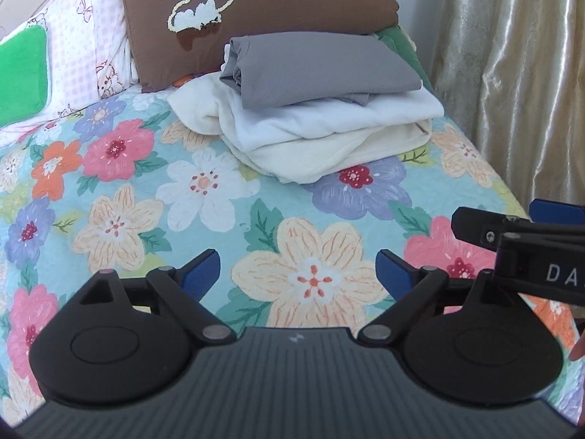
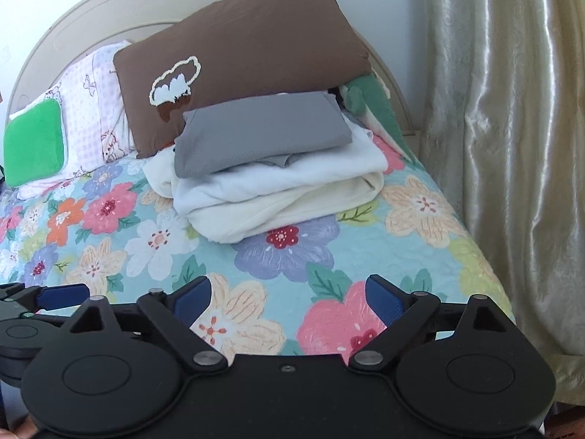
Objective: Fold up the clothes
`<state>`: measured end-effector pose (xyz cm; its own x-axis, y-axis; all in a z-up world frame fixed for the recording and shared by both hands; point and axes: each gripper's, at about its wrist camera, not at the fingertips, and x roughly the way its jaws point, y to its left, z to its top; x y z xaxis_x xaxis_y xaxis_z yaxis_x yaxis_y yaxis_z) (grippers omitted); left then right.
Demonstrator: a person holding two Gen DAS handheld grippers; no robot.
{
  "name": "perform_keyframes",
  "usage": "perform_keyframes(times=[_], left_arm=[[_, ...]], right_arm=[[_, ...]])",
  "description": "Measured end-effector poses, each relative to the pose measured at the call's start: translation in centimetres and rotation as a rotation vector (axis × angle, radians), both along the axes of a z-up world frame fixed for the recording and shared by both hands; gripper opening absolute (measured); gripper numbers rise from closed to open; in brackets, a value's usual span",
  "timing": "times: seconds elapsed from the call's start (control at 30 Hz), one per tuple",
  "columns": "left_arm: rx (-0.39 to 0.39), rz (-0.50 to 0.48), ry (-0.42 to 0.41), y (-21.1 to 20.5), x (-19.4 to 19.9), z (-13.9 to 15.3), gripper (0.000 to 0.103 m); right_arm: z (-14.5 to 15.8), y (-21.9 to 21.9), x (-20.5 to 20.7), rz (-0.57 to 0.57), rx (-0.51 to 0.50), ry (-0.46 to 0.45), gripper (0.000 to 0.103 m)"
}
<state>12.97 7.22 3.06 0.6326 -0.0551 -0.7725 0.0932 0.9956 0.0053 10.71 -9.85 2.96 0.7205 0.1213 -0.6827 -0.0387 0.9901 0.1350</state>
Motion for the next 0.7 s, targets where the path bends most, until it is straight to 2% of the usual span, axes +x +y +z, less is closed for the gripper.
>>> perform_keyframes(times=[0.27, 0.43, 0.6, 0.7], left_arm=[[0.040, -0.004, 0.009, -0.5, -0.7, 0.5, 0.101], [0.056, 0.002, 0.012, -0.7, -0.9, 0.6, 0.101], [0.043, 0.007, 0.057, -0.5, -0.4, 0.5, 0.101], [0.058, 0.004, 0.047, -0.4, -0.3, 0.6, 0.101]], right_arm=[[1.1, 1.7, -1.0, 0.011, -0.037, -0.028, 0.094], [1.2, 2.0, -1.2, 0.007, -0.058, -0.033, 0.094], [0.6, 1.4, -0.9, -0.027, -0.051, -0.017, 0.095], [0.4, 1.0, -0.8, -0.043, -0.042, -0.009, 0.095]])
